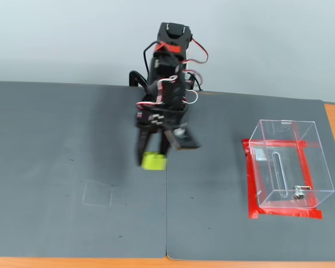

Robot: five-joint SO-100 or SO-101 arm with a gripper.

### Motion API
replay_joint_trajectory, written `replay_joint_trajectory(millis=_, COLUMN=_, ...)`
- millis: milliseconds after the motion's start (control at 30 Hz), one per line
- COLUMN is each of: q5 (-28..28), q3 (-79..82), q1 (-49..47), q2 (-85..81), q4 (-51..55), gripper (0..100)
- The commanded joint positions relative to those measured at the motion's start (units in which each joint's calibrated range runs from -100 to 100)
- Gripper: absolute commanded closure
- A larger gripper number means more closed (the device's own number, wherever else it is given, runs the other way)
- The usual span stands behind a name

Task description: Pick the green lego block and place it into the transparent box

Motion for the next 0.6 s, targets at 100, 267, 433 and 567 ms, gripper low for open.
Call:
replay_joint_trajectory(millis=100, q5=-0.2, q3=2.8, q1=-14.9, q2=-8.2, q4=-4.0, gripper=87)
replay_joint_trajectory(millis=267, q5=-2.5, q3=6.7, q1=-23.8, q2=-12.4, q4=-9.7, gripper=87)
replay_joint_trajectory(millis=433, q5=-4.2, q3=7.2, q1=-31.8, q2=-12.1, q4=-12.7, gripper=87)
replay_joint_trajectory(millis=567, q5=-5.4, q3=6.9, q1=-38.0, q2=-10.2, q4=-14.3, gripper=87)
